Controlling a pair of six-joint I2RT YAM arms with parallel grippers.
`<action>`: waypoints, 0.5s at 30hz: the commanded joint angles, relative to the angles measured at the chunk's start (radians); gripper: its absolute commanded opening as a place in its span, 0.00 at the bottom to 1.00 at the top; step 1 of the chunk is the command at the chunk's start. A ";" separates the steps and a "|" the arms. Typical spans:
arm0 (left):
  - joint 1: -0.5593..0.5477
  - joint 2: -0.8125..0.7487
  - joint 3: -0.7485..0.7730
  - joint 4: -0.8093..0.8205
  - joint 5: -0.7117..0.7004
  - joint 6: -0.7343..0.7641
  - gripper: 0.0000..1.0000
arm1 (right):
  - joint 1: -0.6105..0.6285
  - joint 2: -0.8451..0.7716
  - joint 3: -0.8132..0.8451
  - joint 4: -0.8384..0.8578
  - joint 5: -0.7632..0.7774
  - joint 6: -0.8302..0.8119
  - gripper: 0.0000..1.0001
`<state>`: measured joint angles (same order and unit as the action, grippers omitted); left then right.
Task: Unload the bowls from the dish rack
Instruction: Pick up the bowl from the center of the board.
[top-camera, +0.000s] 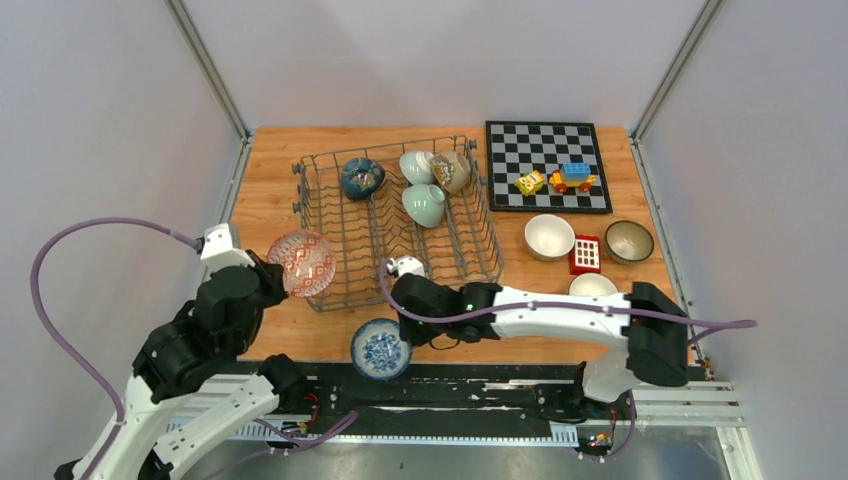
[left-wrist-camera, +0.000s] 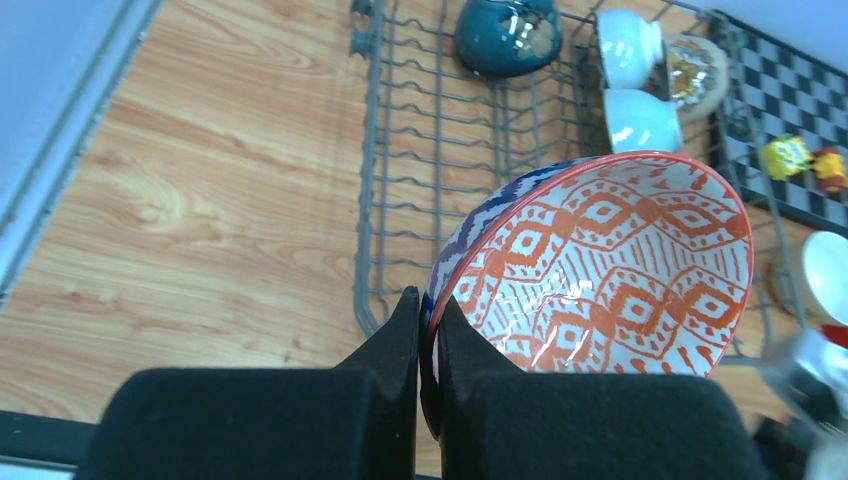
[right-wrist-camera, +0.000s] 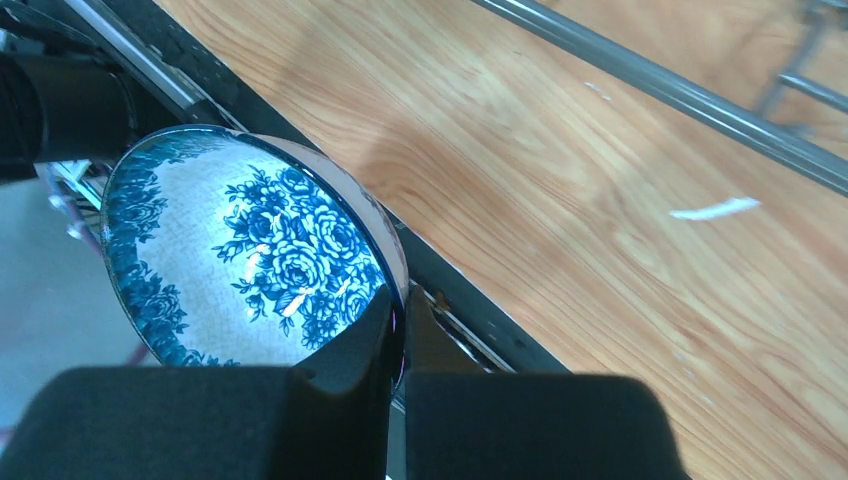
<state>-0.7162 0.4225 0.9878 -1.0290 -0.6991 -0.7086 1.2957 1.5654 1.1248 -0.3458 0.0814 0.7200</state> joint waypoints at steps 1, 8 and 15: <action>0.004 0.096 0.058 0.053 -0.126 0.038 0.00 | 0.007 -0.162 -0.079 -0.102 0.096 -0.099 0.00; 0.065 0.248 0.100 0.164 -0.210 0.078 0.00 | 0.006 -0.411 -0.203 -0.184 0.135 -0.164 0.00; 0.501 0.420 0.088 0.328 0.206 0.036 0.00 | 0.007 -0.661 -0.331 -0.211 0.164 -0.193 0.00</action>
<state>-0.3931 0.7799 1.0615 -0.8589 -0.6979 -0.6388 1.2957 1.0145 0.8387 -0.5331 0.2043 0.5579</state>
